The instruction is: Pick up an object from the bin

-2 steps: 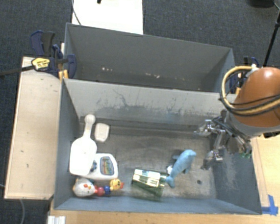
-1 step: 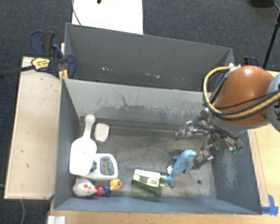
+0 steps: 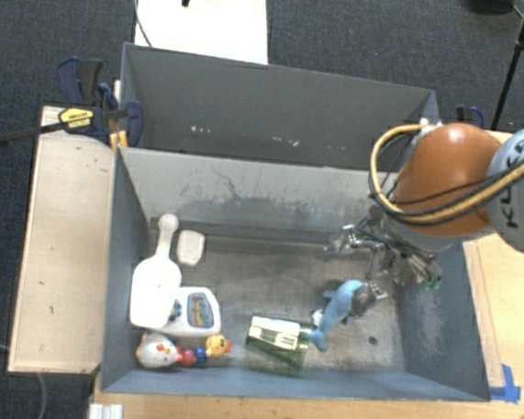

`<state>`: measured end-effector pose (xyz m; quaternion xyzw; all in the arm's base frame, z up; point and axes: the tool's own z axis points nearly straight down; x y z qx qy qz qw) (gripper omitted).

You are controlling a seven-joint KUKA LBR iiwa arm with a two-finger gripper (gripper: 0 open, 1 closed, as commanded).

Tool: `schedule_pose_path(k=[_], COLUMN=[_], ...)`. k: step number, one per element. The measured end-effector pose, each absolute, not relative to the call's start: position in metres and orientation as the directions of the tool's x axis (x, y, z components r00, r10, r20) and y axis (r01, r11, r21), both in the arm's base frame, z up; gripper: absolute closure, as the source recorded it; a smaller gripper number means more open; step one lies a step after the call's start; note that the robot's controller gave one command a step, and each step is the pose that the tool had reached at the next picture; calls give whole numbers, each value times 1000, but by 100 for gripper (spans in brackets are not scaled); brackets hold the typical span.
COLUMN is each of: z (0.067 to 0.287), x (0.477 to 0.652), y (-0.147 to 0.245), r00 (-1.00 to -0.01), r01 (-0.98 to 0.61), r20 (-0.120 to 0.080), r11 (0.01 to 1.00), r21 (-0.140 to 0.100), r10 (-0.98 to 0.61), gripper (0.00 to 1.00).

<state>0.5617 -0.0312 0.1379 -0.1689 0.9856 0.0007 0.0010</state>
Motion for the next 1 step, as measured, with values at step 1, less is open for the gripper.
schedule_pose_path(k=[1], z=[104], x=[564], y=[-29], r00=[-829], r01=[-559], r20=[-3], r11=[829], r21=[-1], r10=[-559], gripper=[0])
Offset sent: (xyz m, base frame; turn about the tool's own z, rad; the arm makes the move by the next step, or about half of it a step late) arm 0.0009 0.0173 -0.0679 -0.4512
